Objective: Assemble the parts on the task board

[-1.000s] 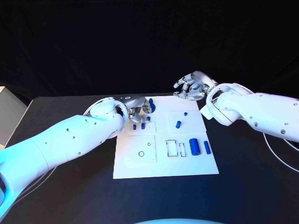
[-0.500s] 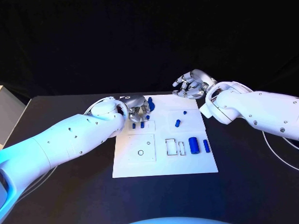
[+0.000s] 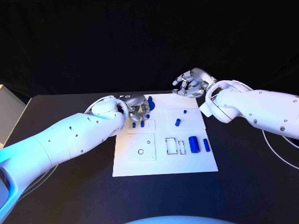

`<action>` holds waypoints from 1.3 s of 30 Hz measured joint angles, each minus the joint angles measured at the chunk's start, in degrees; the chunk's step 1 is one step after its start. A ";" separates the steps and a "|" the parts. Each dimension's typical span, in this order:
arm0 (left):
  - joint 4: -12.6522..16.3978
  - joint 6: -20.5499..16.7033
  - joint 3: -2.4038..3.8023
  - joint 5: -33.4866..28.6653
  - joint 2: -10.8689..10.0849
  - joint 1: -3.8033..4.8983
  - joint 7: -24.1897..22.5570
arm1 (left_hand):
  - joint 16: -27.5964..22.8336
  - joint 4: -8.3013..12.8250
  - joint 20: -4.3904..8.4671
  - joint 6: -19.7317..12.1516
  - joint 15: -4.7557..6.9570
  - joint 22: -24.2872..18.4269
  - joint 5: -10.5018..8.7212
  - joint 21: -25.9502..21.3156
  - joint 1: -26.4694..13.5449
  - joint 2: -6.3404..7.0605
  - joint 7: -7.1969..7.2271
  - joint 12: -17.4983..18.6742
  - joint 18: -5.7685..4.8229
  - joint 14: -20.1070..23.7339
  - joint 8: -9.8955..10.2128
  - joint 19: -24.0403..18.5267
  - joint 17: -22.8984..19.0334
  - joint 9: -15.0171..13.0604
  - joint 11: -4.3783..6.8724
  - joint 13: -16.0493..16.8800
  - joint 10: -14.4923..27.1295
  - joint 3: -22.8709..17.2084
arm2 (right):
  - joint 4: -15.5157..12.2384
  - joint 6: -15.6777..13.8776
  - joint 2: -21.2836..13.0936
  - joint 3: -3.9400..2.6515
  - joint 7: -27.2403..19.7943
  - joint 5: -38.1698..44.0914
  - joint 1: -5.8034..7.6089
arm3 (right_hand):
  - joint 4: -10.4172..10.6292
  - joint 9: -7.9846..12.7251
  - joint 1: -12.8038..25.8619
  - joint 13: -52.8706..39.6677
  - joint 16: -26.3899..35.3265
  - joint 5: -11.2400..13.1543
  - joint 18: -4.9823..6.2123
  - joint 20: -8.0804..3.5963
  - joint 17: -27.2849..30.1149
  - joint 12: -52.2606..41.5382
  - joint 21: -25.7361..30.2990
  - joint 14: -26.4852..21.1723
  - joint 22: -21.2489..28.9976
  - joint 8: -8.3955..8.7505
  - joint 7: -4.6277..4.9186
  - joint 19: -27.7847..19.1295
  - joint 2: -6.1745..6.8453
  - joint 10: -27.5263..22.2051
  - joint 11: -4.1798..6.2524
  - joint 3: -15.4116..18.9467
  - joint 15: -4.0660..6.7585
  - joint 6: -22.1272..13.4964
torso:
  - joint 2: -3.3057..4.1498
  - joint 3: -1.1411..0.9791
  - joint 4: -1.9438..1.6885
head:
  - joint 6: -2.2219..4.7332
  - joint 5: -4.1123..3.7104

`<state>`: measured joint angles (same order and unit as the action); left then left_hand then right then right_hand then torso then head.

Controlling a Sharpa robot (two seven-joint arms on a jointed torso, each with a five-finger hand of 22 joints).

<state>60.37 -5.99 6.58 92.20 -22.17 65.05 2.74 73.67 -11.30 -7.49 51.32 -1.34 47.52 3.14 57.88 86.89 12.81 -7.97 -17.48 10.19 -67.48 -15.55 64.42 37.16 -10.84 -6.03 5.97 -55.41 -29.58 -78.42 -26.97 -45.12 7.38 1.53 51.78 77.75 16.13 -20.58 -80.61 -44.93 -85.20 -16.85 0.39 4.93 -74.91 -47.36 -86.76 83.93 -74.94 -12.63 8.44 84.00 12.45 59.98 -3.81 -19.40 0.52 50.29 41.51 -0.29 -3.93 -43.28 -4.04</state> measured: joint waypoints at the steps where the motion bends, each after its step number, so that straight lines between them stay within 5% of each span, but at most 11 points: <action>1: -0.09 0.00 -0.01 -0.03 0.05 0.00 0.01 | 0.00 0.00 0.00 0.00 0.00 0.03 0.00 0.03 0.00 0.00 0.00 0.00 0.00 0.00 0.00 0.00 0.00 0.00 0.00 0.00 0.00 0.00 | 0.00 0.00 -0.02 0.00 0.00 0.00 0.00 | 0.00 0.00 0.00 0.00 0.00 0.00 0.00 0.00 0.00 0.00 0.00 0.00 0.00 0.00 0.00 0.00 0.00 0.00 0.00 0.00 0.00 0.00 | 0.01 0.00 0.01 | -0.03 0.01; 22: -0.69 0.26 -0.52 -0.81 0.95 0.07 0.00 | 0.48 0.24 0.20 0.20 0.00 0.74 0.00 0.60 -0.45 0.44 -0.21 -0.45 0.00 -0.42 -0.28 0.19 0.43 -0.13 0.19 -0.02 -0.20 -0.86 | -0.06 0.00 0.05 0.00 0.04 0.00 0.03 | -0.16 0.01 0.22 0.16 0.32 -0.34 0.00 0.01 0.00 0.25 0.00 0.00 0.02 0.00 -0.01 0.00 0.22 0.10 -0.10 -0.16 0.00 -0.01 | 0.02 0.02 0.01 | -0.44 -0.40; 26: -0.76 0.34 -0.60 -0.85 1.00 0.12 0.00 | 0.69 0.31 0.20 0.20 0.00 0.90 0.00 0.82 -0.45 0.44 -0.21 -0.45 -0.93 -0.42 -0.28 0.19 0.49 -0.12 0.19 -0.02 -0.19 -1.13 | -0.07 0.00 0.06 0.00 0.04 0.00 0.03 | -0.16 0.01 0.22 0.15 0.32 -0.34 0.00 0.01 0.00 0.25 0.00 0.00 0.02 -0.23 -0.02 0.00 0.22 0.10 -0.10 -0.16 0.00 -0.02 | 0.01 0.03 0.01 | -0.50 -0.43; 39: -1.34 0.45 -0.71 -0.92 1.36 0.23 0.03 | 2.81 3.26 0.54 2.87 0.62 4.69 0.00 4.42 -1.07 -0.17 0.19 -3.11 -0.93 -2.06 -1.66 1.76 2.67 -1.41 1.12 0.58 -2.15 -5.16 | -0.08 0.00 0.15 0.00 0.04 0.01 0.03 | -0.16 -0.05 0.22 0.32 0.32 -0.34 0.00 0.01 0.00 0.25 0.00 0.00 0.03 -0.23 -0.10 -0.01 0.22 0.33 0.10 -0.16 0.00 -0.10 | 0.02 0.05 0.02 | -0.70 -0.46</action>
<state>59.02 -5.54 5.87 91.28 -20.81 65.27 2.77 76.48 -8.04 -6.94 54.19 -0.72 52.21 3.14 62.30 85.82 12.63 -7.78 -20.59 9.26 -69.54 -17.21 66.18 39.83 -12.25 -4.91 6.55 -57.57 -34.74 -78.50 -26.97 -44.97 7.38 1.57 51.79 77.78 15.97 -20.63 -80.38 -44.61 -84.88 -17.19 0.39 4.93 -74.91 -47.11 -86.76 83.93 -74.91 -12.86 8.34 84.00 12.67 60.31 -3.71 -19.56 0.52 50.19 41.52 -0.24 -3.91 -43.98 -4.50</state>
